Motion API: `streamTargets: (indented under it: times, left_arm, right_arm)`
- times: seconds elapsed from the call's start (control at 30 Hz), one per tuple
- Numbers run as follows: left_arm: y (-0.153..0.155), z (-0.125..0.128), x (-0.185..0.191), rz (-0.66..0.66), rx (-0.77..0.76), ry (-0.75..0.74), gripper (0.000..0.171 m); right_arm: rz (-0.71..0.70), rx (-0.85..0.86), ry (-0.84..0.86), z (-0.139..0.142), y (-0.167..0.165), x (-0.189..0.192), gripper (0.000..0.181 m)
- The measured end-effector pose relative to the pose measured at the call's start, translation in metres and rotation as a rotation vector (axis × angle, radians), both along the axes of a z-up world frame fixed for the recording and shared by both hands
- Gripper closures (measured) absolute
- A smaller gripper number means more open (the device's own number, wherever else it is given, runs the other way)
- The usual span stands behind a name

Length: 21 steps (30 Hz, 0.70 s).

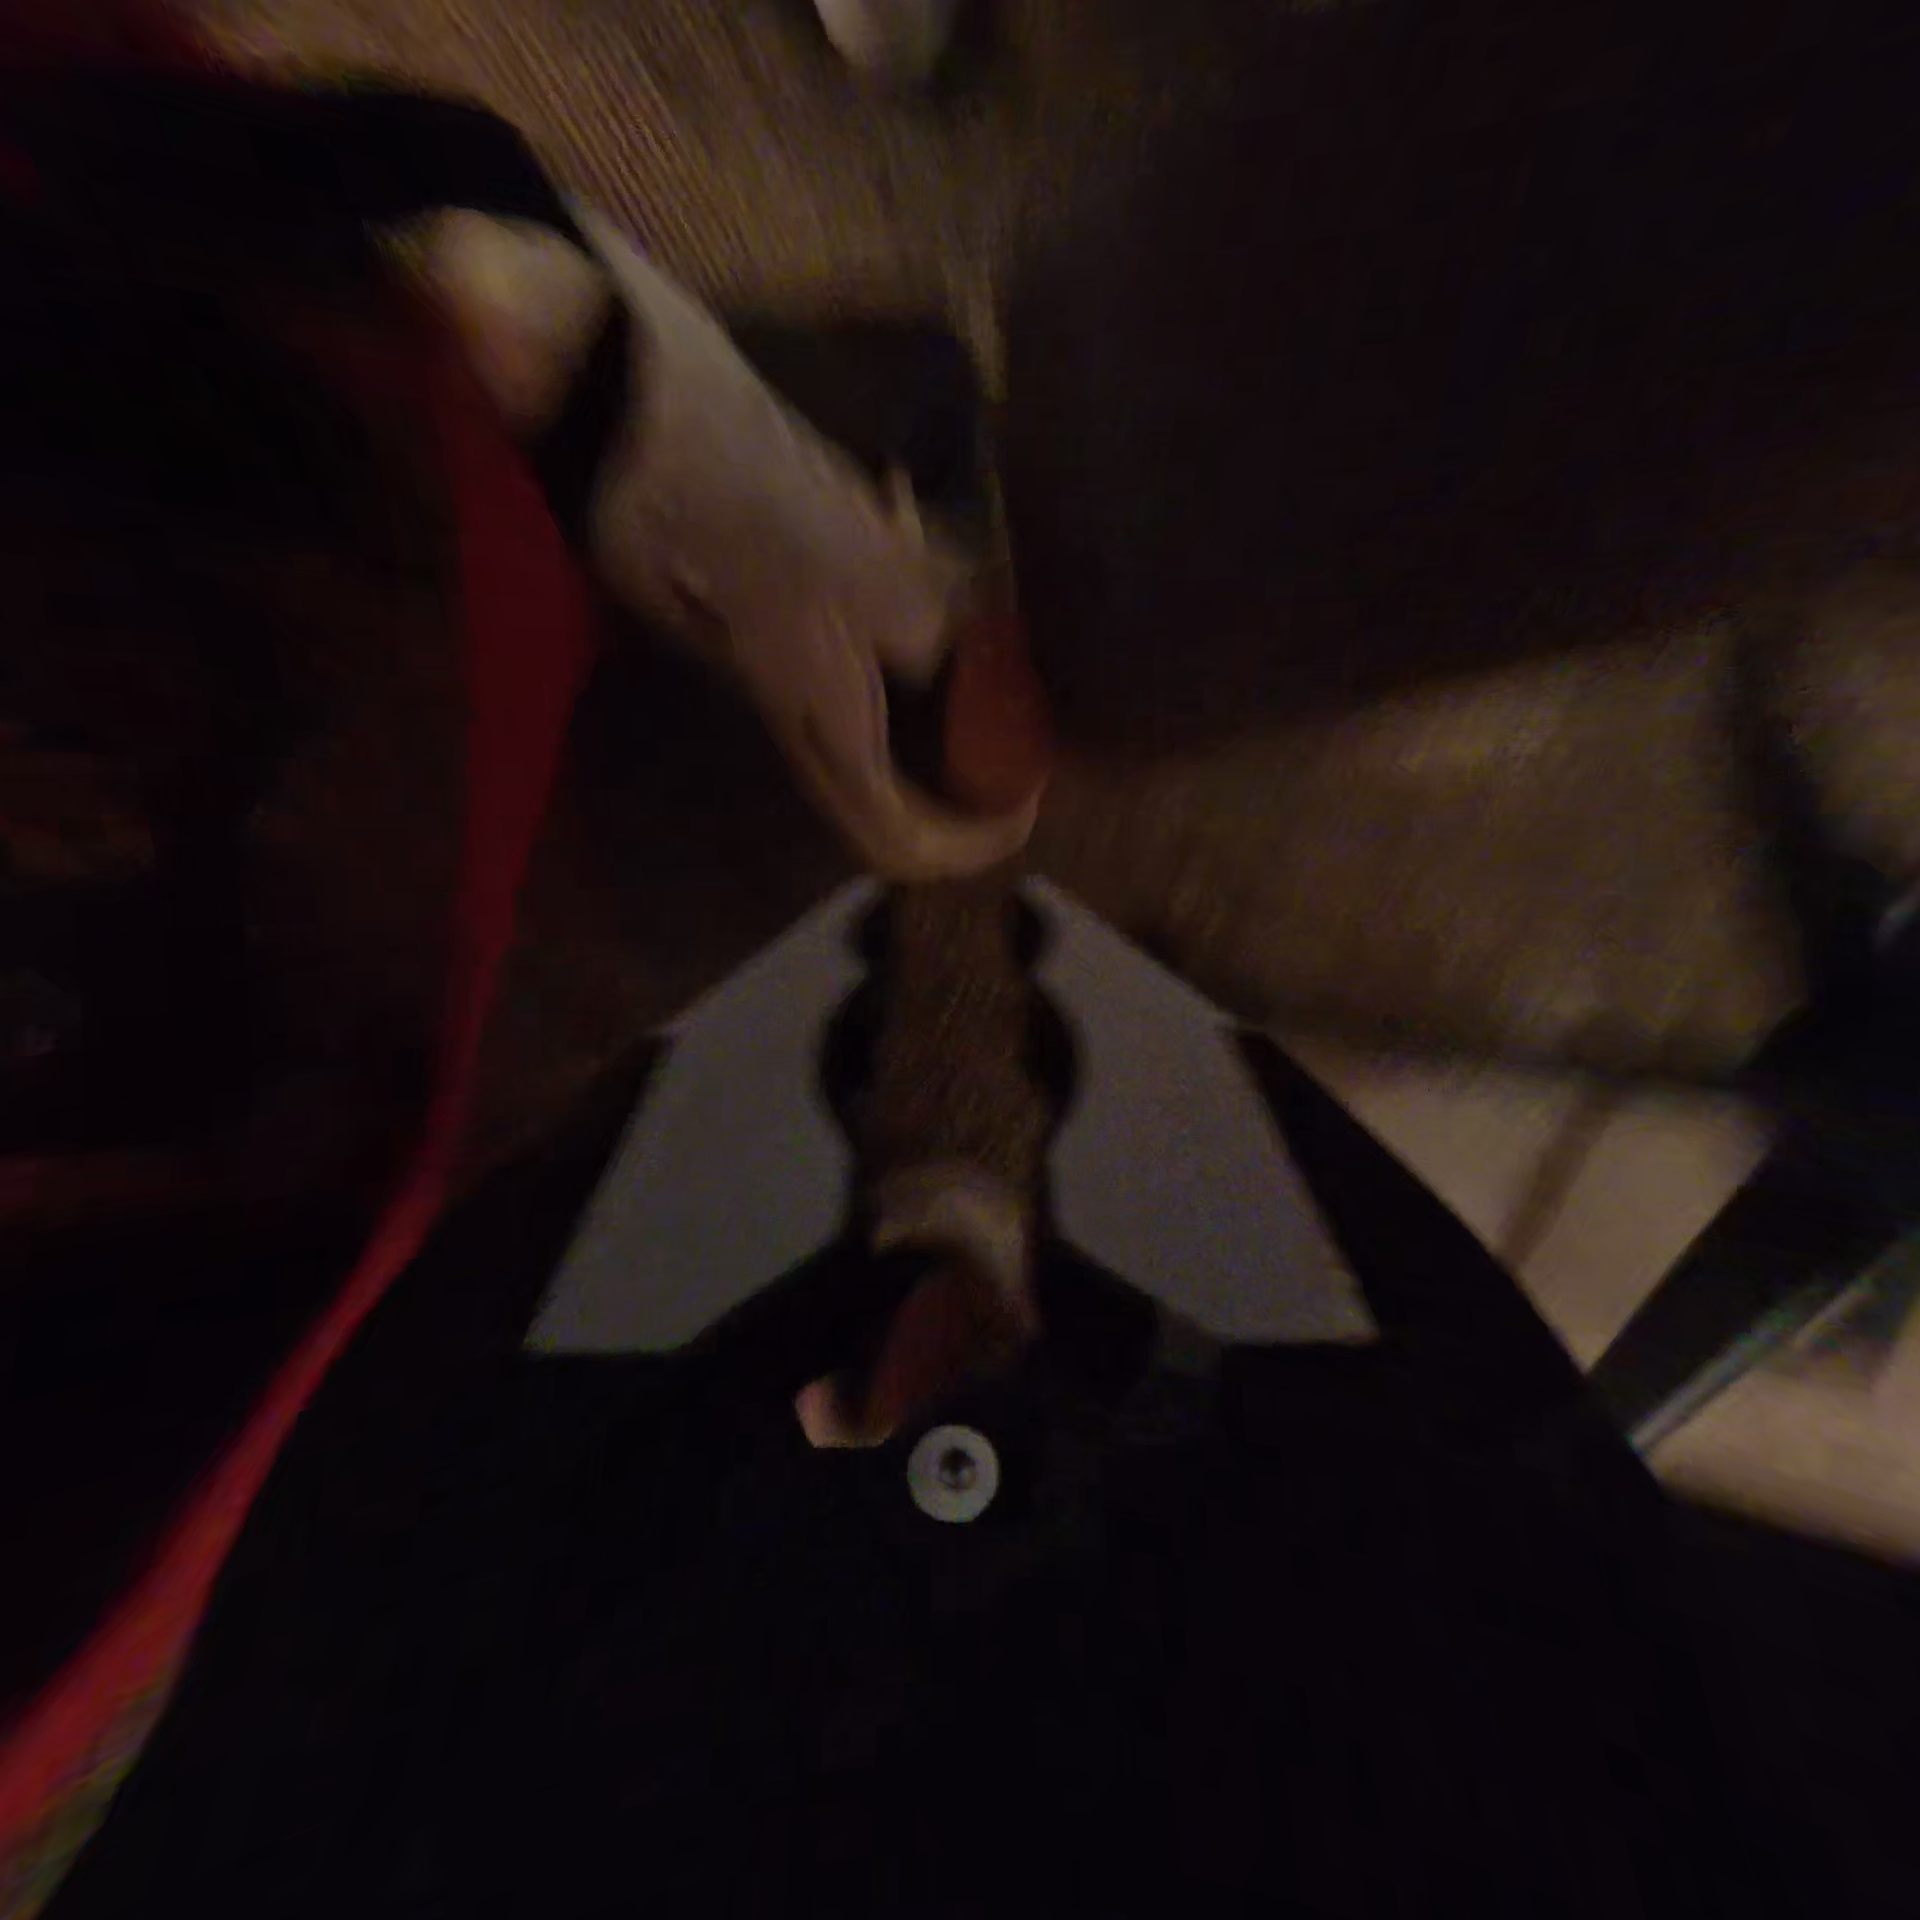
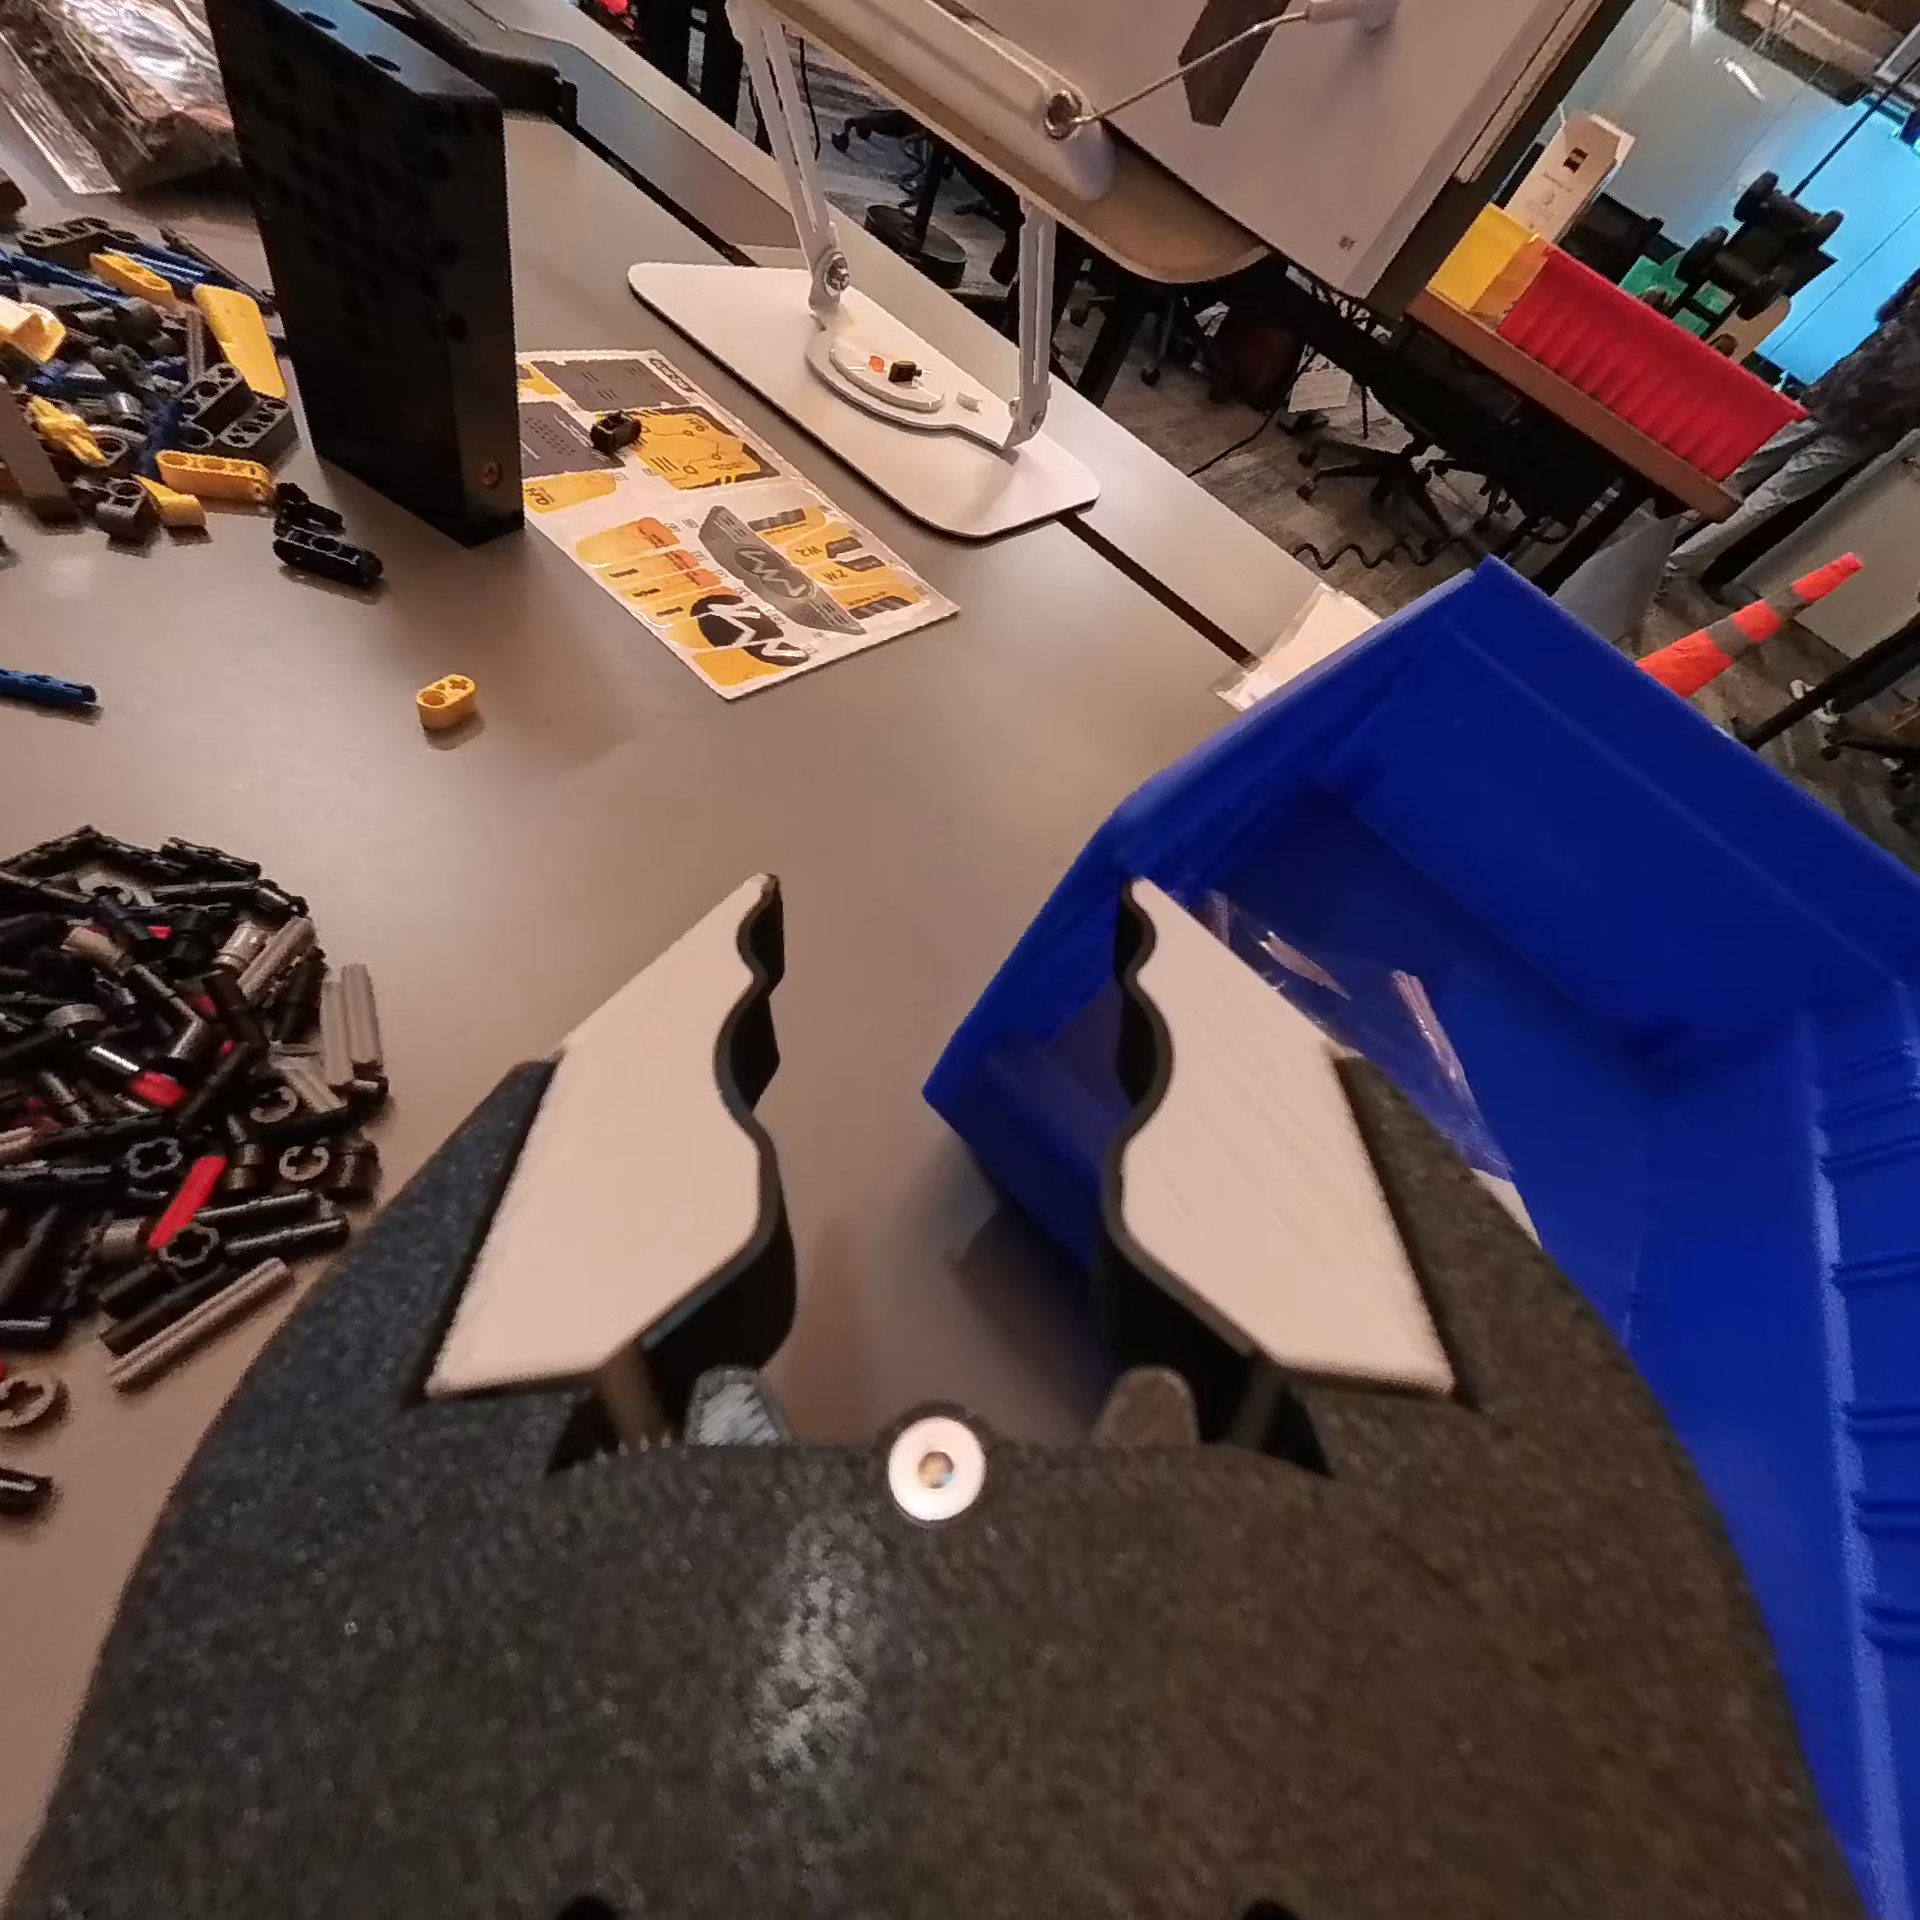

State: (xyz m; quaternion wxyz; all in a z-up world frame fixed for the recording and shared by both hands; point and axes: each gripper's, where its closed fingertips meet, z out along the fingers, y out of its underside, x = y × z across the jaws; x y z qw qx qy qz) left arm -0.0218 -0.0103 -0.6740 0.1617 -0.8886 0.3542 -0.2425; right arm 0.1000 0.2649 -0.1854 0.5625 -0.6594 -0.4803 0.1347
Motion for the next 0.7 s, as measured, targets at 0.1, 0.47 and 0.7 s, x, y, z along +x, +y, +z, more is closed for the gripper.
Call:
streamTargets:
  times: [0.1,0.47,0.7]
  left_arm:
    - [0.078,0.015,-0.061,0.364,0.138,-0.010,0.131]
    - [0.223,-0.003,-0.275,0.883,0.352,0.350,0.077]
    - [0.237,-0.029,-0.203,0.627,0.106,0.124,0.036]
  right_arm:
    - [0.008,-0.007,0.009,0.000,-0.001,-0.001,0.118]
    - [0.013,0.006,-0.011,-0.001,-0.001,-0.002,0.117]
    - [0.017,0.006,-0.013,0.000,-0.001,-0.002,0.119]
